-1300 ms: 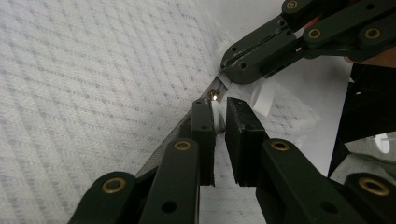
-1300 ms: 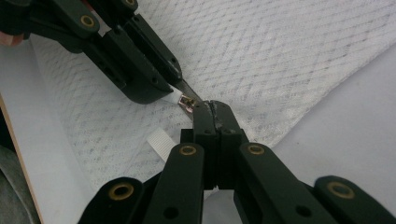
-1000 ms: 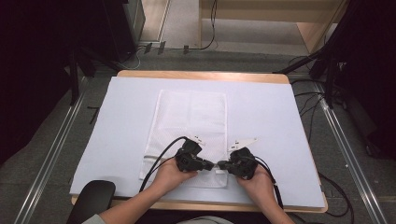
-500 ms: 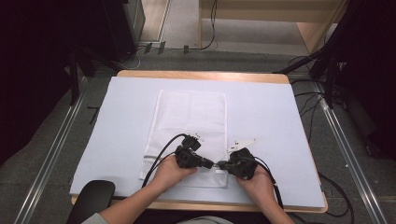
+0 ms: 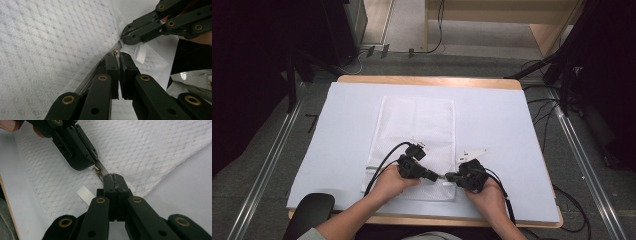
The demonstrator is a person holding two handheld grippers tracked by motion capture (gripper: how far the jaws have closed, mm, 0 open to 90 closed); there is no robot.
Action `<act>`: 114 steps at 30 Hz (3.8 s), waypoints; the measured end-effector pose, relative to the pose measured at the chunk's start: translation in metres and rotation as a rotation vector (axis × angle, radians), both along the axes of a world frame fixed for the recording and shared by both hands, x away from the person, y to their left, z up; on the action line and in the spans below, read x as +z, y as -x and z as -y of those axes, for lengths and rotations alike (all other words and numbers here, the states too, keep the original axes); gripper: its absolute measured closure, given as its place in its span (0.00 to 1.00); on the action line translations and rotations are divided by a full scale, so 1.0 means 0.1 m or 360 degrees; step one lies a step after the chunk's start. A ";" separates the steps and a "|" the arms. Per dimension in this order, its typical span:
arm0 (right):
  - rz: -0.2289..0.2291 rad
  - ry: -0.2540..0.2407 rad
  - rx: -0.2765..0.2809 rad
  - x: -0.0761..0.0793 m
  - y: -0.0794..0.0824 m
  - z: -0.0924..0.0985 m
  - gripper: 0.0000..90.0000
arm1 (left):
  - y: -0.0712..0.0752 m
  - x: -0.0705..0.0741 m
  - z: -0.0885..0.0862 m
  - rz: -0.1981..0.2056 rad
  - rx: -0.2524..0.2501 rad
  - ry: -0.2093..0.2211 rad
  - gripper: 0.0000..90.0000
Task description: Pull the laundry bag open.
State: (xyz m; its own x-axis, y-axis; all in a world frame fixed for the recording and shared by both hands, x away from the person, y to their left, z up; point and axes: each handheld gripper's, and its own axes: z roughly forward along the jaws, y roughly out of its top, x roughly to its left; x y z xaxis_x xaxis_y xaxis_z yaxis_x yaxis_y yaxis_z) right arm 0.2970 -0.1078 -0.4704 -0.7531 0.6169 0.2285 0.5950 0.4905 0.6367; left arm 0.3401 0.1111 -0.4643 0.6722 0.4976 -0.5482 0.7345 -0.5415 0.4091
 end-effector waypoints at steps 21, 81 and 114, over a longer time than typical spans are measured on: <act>0.0003 -0.0006 0.0011 -0.01 0.00 0.02 1.00 | -0.08 0.10 -0.35 -0.0038 0.0032 -0.0031 0.98; 0.0051 -0.0012 0.0123 -0.02 -0.03 0.05 1.00 | -0.01 0.28 -1.26 -0.0018 0.0256 -0.0076 0.98; 0.0044 0.0005 0.0180 -0.01 -0.07 0.03 1.00 | 0.03 0.32 -1.67 0.0003 0.0397 -0.0174 0.98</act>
